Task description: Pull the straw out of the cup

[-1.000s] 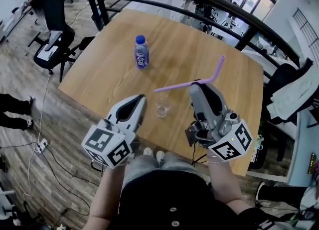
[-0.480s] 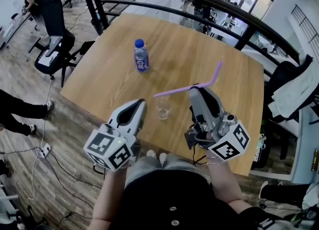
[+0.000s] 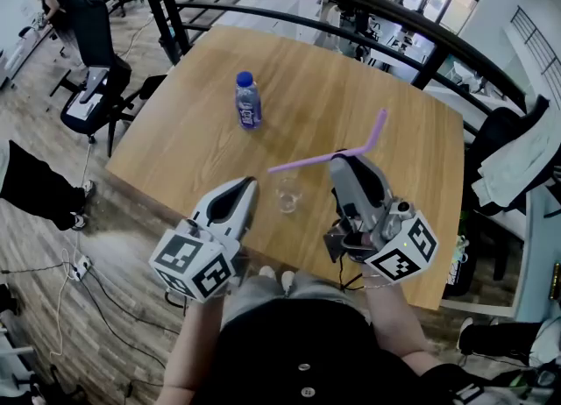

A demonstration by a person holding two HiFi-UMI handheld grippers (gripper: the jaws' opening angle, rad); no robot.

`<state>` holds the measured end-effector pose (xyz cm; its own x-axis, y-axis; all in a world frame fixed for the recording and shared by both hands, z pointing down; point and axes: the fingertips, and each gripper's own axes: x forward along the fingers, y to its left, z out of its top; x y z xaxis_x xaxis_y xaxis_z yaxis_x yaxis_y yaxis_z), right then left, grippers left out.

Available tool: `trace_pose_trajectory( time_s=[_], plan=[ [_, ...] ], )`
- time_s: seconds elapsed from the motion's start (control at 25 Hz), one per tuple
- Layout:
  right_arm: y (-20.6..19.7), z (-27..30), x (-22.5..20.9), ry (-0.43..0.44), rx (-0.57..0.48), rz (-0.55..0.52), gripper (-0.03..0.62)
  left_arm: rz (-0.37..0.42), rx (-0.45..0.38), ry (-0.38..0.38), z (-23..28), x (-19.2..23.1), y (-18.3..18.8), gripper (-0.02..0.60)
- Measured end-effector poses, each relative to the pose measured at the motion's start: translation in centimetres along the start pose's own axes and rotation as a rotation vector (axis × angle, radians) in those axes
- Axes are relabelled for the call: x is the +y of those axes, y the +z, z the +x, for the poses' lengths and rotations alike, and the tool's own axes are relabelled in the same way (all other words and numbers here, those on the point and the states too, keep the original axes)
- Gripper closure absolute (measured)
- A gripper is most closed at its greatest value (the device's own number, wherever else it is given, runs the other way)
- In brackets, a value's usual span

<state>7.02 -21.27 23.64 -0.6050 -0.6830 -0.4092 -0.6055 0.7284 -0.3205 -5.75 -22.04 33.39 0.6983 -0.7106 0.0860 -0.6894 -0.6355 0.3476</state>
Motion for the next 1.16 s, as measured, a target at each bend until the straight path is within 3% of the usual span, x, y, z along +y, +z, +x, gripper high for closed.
trace_pose_trajectory(
  time_s=[1.16],
  plan=[
    [-1.1, 0.5, 0.1, 0.017, 0.028, 0.013, 0.562, -0.022, 0.028, -0.01, -0.1, 0.7, -0.6, 0.561]
  ],
)
